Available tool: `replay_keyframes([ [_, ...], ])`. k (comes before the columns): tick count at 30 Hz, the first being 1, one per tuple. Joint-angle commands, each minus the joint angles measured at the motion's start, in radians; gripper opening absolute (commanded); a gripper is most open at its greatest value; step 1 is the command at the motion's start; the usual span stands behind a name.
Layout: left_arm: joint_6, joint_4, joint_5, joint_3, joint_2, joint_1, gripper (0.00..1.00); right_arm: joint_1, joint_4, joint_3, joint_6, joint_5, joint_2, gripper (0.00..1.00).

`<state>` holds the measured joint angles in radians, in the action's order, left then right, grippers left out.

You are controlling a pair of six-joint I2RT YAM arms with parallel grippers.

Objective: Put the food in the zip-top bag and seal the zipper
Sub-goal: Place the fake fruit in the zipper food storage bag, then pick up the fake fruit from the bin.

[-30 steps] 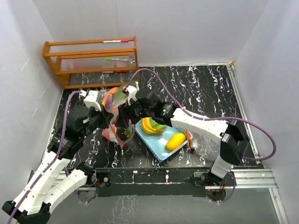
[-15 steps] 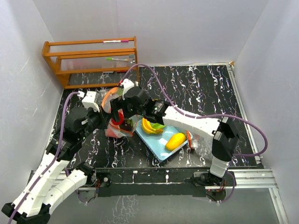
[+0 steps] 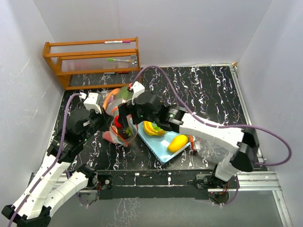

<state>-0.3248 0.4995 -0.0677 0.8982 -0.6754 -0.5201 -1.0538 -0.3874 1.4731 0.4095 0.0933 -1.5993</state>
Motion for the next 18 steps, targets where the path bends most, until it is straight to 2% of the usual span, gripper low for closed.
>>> replay_keyframes([
  [1,0.004,-0.033,-0.022,0.01,-0.01,0.0,0.0,-0.019,-0.024,-0.037,0.042,0.084,0.168,0.98],
  [6,0.001,-0.048,-0.012,0.011,-0.009,0.001,0.0,-0.016,-0.188,-0.123,0.205,0.332,0.226,0.98],
  [9,0.003,-0.051,-0.006,0.015,-0.009,-0.001,0.0,0.019,-0.241,-0.209,0.324,0.369,0.203,0.98],
  [13,0.011,-0.039,-0.002,0.029,-0.008,0.001,0.0,0.118,-0.194,-0.323,0.423,0.321,0.161,0.98],
  [18,0.018,-0.022,-0.004,0.038,0.0,-0.001,0.0,0.149,-0.11,-0.381,0.521,0.421,0.148,0.97],
])
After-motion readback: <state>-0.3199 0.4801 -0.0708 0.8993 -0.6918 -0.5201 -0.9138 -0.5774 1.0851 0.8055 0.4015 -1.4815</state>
